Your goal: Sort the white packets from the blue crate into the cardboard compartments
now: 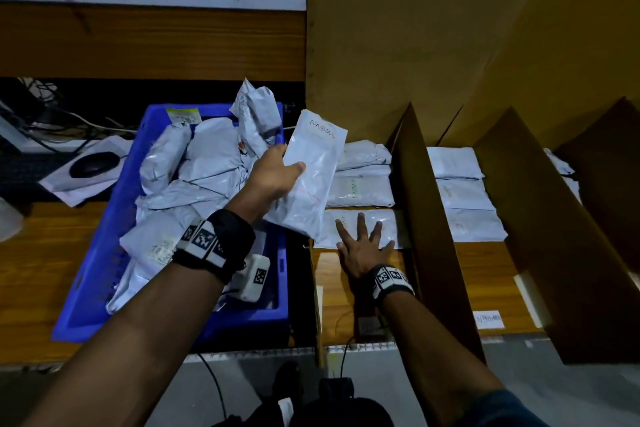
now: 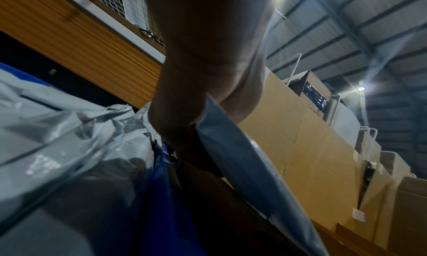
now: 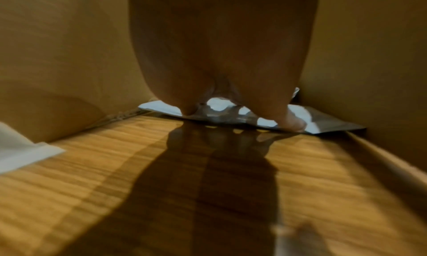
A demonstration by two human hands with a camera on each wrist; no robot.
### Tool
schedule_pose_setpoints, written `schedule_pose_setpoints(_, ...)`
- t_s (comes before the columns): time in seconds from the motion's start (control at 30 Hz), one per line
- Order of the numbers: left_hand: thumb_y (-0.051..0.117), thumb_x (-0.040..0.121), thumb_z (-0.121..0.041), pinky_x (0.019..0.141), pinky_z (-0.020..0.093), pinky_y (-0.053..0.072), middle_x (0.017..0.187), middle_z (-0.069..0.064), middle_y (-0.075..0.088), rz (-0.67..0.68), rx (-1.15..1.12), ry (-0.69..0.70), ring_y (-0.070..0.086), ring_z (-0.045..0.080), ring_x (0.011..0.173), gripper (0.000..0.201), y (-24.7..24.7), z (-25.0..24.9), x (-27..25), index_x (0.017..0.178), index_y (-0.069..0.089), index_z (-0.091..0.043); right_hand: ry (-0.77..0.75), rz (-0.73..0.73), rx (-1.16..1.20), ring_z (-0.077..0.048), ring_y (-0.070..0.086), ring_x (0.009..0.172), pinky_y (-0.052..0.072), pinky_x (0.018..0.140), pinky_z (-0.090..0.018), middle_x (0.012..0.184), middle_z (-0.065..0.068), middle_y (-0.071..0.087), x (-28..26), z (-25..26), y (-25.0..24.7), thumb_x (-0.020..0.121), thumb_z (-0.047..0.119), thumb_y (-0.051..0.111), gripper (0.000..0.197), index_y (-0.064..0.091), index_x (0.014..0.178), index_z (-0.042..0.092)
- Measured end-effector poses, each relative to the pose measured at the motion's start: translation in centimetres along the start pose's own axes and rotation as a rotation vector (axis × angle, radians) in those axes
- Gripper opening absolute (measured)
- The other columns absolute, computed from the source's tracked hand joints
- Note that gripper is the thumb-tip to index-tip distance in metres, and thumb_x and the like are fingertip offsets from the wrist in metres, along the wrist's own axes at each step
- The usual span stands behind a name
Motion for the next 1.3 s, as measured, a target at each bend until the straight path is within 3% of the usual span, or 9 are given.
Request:
schedule_pose_setpoints(0.3,0.068,0.101,-0.025,0.099,0.046,0.058,0.118,0.002,0.073,0.028,-0.04,0.007,0.071,0.025,0.105,0.028,0.4,-0.6,-1.1,0.128,0.066,-0.018,-0.066,0.032,0.025,-0.05,-0.019,0.157,0.002,0.117,-0.081,0.175,-0.002,-0.021,-0.6,0.1,-1.7,0.114,0.042,0.029,0.059,-0.001,0.163,0.055)
schedule_pose_setpoints(0.5,0.071,0.099,-0.022,0.095,0.048,0.061,0.118,0.002,0.075,0.073,-0.175,-0.019,0.075,0.024,0.101,0.031,1.1,-1.1,-1.9,0.128,0.063,-0.016,-0.111,-0.503,0.501,-0.035,0.058,0.128,0.049,0.103,-0.047,0.139,-0.014,0.061,-3.7,0.5,-11.7,0.107,0.024,0.052,0.04,0.053,0.147,0.02)
schedule_pose_setpoints(0.6,0.067,0.101,-0.009,0.096,0.047,0.061,0.119,0.004,0.075,0.137,-0.343,-0.044,0.075,0.023,0.102,0.021,2.2,-1.8,-2.6,0.118,0.062,-0.018,-0.173,-0.691,0.801,-0.02,0.065,0.115,0.057,0.095,-0.039,0.126,-0.003,0.067,-7.8,1.0,-18.2,0.107,0.019,0.056,0.033,0.057,0.14,0.02)
schedule_pose_setpoints(0.73,0.063,0.101,-0.002,0.097,0.048,0.061,0.118,0.004,0.077,0.214,-0.467,-0.055,0.075,0.024,0.106,0.03,3.4,-3.1,-3.4,0.129,0.064,-0.012,-0.345,-0.476,0.951,-0.008,0.062,0.117,0.056,0.093,-0.027,0.136,0.011,0.054,-10.9,4.0,-22.4,0.098,0.039,0.074,0.069,0.038,0.156,0.028)
schedule_pose_setpoints(0.9,0.068,0.099,-0.002,0.082,0.045,0.065,0.123,0.007,0.077,0.324,-0.513,-0.031,0.076,0.028,0.109,0.036,4.7,-4.3,-4.2,0.134,0.064,-0.008,-0.395,-0.449,0.686,-0.019,0.048,0.137,0.052,0.108,-0.045,0.151,0.002,0.047,-10.2,5.6,-22.0,0.07,0.072,0.083,0.117,0.023,0.161,0.03)
schedule_pose_setpoints(0.97,0.069,0.1,-0.004,0.074,0.038,0.065,0.122,0.007,0.078,0.393,-0.49,-0.021,0.077,0.025,0.104,0.033,5.1,-4.5,-4.6,0.133,0.065,-0.008,-0.35,-0.466,0.617,-0.021,0.046,0.136,0.051,0.107,-0.045,0.153,-0.002,0.043,-9.6,5.5,-21.5,0.071,0.071,0.083,0.122,0.016,0.164,0.028)
schedule_pose_setpoints(1.03,0.07,0.101,-0.009,0.089,0.041,0.064,0.119,0.006,0.079,0.419,-0.461,-0.015,0.076,0.024,0.109,0.028,5.2,-4.3,-4.6,0.128,0.068,-0.008,-0.317,-0.466,0.6,-0.026,0.045,0.137,0.05,0.108,-0.048,0.154,-0.006,0.04,-9.1,5.1,-21.2,0.079,0.055,0.084,0.116,0.013,0.165,0.025)
schedule_pose_setpoints(1.17,0.071,0.101,-0.03,0.089,0.033,0.057,0.102,-0.005,0.078,0.068,0.024,0.241,0.073,0.016,0.099,0.014,2.0,-3.8,-3.0,0.106,0.073,-0.017,-0.236,-0.508,0.527,-0.041,0.048,0.134,0.051,0.102,-0.062,0.15,-0.013,0.038,-8.1,3.1,-20.5,0.08,0.039,0.079,0.103,0.016,0.161,0.026)
schedule_pose_setpoints(1.3,0.062,0.101,-0.018,0.1,0.036,0.045,0.129,0.009,0.065,-0.097,0.362,0.407,0.059,0.028,0.12,0.03,1.1,-2.4,-2.2,0.13,0.064,-0.012,-0.125,-0.402,0.332,-0.048,0.046,0.13,0.045,0.102,-0.07,0.145,-0.015,0.037,-6.1,1.3,-17.0,0.082,0.032,0.078,0.1,0.017,0.161,0.026)
Point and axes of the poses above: each hand's wrist, its own x-axis towards the middle knuckle, its own y-axis out of the palm, z = x × y, the point moved 8 cm from there along x, towards the middle knuckle
